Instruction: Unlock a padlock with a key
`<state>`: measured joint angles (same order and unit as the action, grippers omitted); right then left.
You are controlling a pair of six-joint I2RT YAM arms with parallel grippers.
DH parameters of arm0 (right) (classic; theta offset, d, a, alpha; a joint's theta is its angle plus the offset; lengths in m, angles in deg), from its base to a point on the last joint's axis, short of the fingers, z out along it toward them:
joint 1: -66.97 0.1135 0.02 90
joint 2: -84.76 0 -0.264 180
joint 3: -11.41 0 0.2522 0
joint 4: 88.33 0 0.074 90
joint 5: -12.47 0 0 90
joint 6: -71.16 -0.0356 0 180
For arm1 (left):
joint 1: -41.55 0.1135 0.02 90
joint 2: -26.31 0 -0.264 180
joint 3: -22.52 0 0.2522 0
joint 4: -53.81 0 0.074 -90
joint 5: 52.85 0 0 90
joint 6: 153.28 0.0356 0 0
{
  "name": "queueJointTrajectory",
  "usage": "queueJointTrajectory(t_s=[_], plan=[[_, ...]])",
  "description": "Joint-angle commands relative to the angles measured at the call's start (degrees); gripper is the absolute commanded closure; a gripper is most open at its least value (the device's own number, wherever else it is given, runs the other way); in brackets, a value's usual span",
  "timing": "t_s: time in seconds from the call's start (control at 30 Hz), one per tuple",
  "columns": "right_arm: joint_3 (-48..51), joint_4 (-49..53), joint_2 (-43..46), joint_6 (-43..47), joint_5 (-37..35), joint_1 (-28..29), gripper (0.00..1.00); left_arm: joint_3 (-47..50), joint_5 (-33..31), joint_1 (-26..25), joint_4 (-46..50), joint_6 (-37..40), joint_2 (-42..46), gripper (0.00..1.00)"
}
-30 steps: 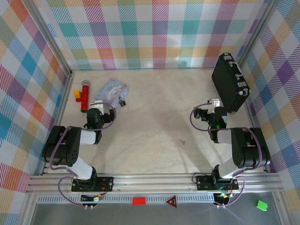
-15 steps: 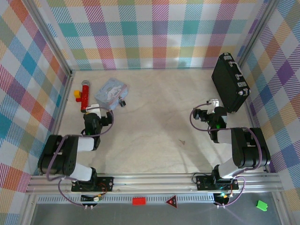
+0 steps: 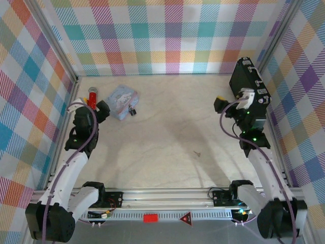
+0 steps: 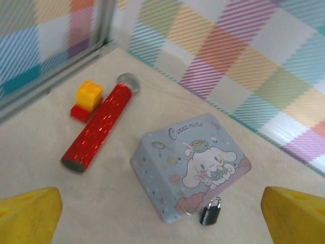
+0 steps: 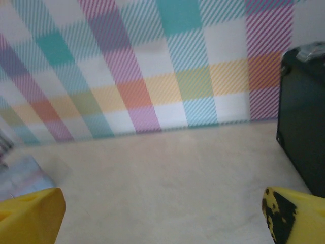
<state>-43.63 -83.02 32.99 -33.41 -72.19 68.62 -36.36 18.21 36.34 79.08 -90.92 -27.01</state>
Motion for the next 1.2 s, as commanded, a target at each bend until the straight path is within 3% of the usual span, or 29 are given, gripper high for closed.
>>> queueJointTrajectory(t_s=[0.0,0.17,0.27,0.37,0.53,0.7,0.83,1.17], plan=[[-4.3,19.4,4.1,-20.4,-13.1,0.2,0.01,-6.2,3.1,0.2,21.2,-6.7,-1.0,0.00],[-9.0,25.0,3.0,-17.9,-1.4,0.1,0.01,-7.2,23.0,-0.2,18.4,-2.6,-1.4,0.00],[-11.7,33.2,-0.2,-18.9,2.6,0.3,0.01,-4.4,27.2,-3.2,15.0,-2.6,0.0,0.00],[-12.4,38.8,-2.1,-17.2,6.2,2.9,0.01,-2.3,26.2,-8.5,14.2,-1.7,-0.4,0.00],[-12.8,48.5,-4.5,-14.9,-6.3,17.1,0.01,2.4,22.7,-20.1,10.4,0.4,-1.8,0.00],[-8.4,52.3,-8.5,-21.9,-7.8,24.2,0.02,6.3,17.4,-31.1,8.7,4.0,-3.2,0.00],[-4.9,52.5,-10.8,-27.7,-8.4,28.4,0.09,10.2,17.7,-32.3,5.3,4.2,-2.6,0.00],[-2.3,50.1,-21.4,-33.8,-8.4,31.2,0.34,15.1,16.2,-32.4,-3.2,7.0,-4.3,0.00]])
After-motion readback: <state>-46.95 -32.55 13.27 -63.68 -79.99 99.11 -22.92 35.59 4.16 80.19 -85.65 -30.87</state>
